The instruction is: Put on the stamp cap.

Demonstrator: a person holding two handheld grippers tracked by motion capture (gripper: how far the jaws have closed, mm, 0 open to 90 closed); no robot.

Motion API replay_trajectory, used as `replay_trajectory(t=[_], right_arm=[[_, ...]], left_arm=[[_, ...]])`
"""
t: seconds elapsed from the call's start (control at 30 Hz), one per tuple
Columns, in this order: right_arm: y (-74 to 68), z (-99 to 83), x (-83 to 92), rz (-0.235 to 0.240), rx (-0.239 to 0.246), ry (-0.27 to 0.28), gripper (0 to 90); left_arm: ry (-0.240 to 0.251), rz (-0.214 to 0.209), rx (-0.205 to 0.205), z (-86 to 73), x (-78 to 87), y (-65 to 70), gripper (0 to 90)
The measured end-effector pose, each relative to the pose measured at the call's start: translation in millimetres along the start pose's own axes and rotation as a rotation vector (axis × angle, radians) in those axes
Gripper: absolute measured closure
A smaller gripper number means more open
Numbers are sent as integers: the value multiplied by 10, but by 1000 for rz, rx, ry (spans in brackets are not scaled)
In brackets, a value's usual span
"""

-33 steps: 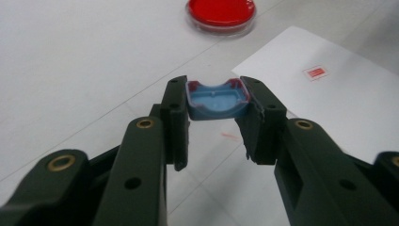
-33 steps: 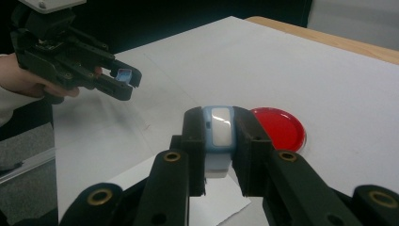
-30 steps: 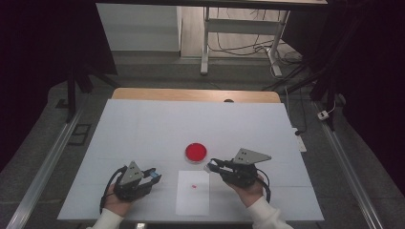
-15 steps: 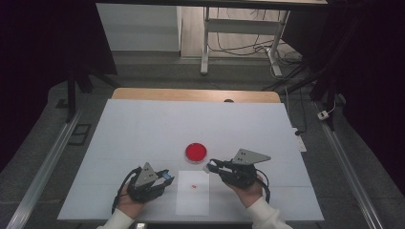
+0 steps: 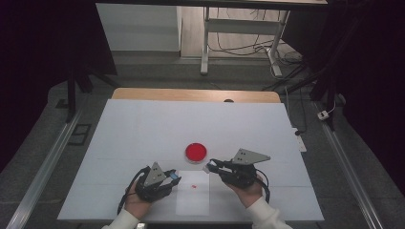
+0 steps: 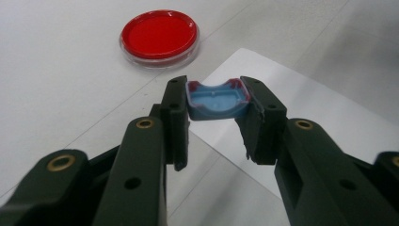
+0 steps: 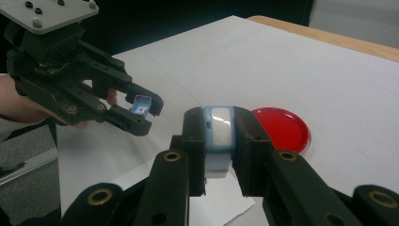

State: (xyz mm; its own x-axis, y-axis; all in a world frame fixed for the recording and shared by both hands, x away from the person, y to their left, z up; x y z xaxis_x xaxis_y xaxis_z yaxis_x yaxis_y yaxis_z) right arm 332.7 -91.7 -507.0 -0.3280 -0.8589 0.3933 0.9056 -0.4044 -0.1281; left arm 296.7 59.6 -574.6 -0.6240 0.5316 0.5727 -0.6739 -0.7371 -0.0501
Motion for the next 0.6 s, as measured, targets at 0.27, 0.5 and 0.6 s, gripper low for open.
replay_trajectory(t=[0.27, 0.5, 0.6], right_arm=[[1, -4, -8, -1, -4, 3, 751], [-5, -12, -19, -1, -4, -1, 750], [-9, -11, -20, 0, -4, -1, 751]], left_arm=[[-1, -4, -9, 31, -63, 38, 644], [0, -12, -18, 65, -143, 105, 644], [4, -17, -25, 91, -189, 153, 644]])
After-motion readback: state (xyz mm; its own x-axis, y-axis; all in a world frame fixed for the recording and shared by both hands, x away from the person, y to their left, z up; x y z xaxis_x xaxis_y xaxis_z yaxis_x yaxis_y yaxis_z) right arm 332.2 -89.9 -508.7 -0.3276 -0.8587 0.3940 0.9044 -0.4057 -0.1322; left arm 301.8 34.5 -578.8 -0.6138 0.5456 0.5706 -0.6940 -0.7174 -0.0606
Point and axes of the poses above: each handheld gripper's, and its own axes: x roughly backward along the jaws, z roughly out of its top, y roughly to its right, the point moved 10 cm from there along -x, roughly forward along the jaws, and after that the axes turned 5 degrees about z, right-handed, at the moved point
